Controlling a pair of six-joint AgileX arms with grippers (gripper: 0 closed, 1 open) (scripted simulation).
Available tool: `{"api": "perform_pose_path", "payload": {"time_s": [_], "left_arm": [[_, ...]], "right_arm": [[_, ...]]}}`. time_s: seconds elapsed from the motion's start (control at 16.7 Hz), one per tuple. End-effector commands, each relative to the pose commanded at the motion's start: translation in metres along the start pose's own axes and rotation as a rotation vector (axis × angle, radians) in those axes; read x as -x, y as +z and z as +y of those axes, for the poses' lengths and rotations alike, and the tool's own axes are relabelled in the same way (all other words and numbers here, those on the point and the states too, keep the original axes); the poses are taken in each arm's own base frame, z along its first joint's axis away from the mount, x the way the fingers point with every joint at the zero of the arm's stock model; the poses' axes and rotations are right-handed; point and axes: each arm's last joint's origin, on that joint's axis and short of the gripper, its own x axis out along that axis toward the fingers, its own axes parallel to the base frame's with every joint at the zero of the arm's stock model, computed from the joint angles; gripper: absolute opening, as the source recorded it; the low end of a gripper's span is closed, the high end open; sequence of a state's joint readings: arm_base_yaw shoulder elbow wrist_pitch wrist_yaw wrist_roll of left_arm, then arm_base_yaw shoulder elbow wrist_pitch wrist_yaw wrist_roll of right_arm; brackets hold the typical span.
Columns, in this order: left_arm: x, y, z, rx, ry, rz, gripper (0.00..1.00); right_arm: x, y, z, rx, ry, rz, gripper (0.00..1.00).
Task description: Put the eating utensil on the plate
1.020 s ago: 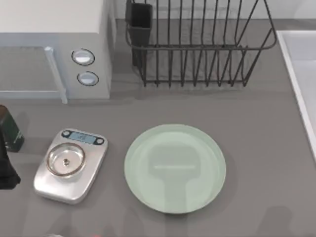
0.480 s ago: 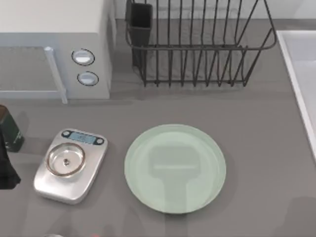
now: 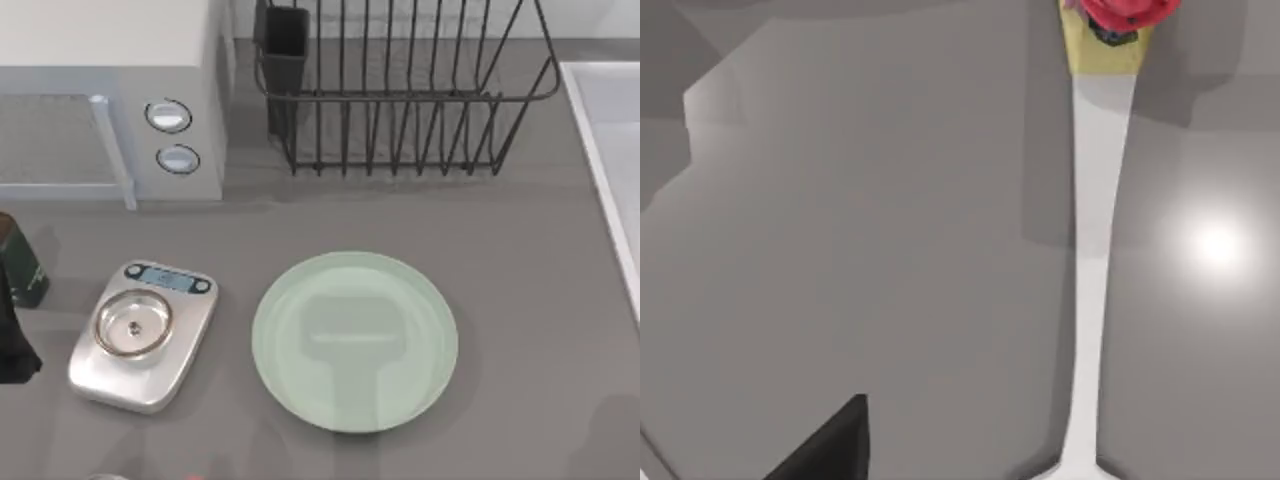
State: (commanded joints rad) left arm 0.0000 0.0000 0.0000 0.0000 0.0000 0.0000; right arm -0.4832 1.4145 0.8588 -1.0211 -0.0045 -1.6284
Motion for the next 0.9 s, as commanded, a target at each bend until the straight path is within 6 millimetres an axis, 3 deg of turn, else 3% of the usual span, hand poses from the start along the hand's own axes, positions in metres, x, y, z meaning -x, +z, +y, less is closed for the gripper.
{"api": "perform_pose_path", "payload": {"time_s": [0.48, 0.84, 0.9], "left_arm": [[0.000, 0.000, 0.000, 0.000, 0.000, 0.000, 1.00], [0.000, 0.000, 0.000, 0.000, 0.000, 0.000, 1.00], [0.000, 0.000, 0.000, 0.000, 0.000, 0.000, 1.00]], "right_arm": [[-0.081, -0.001, -0.002, -0.001, -0.008, 0.000, 1.00], [-0.090, -0.001, 0.001, -0.001, -0.002, 0.000, 1.00], [-0.090, -0.001, 0.001, -0.001, -0.002, 0.000, 0.92]]}}
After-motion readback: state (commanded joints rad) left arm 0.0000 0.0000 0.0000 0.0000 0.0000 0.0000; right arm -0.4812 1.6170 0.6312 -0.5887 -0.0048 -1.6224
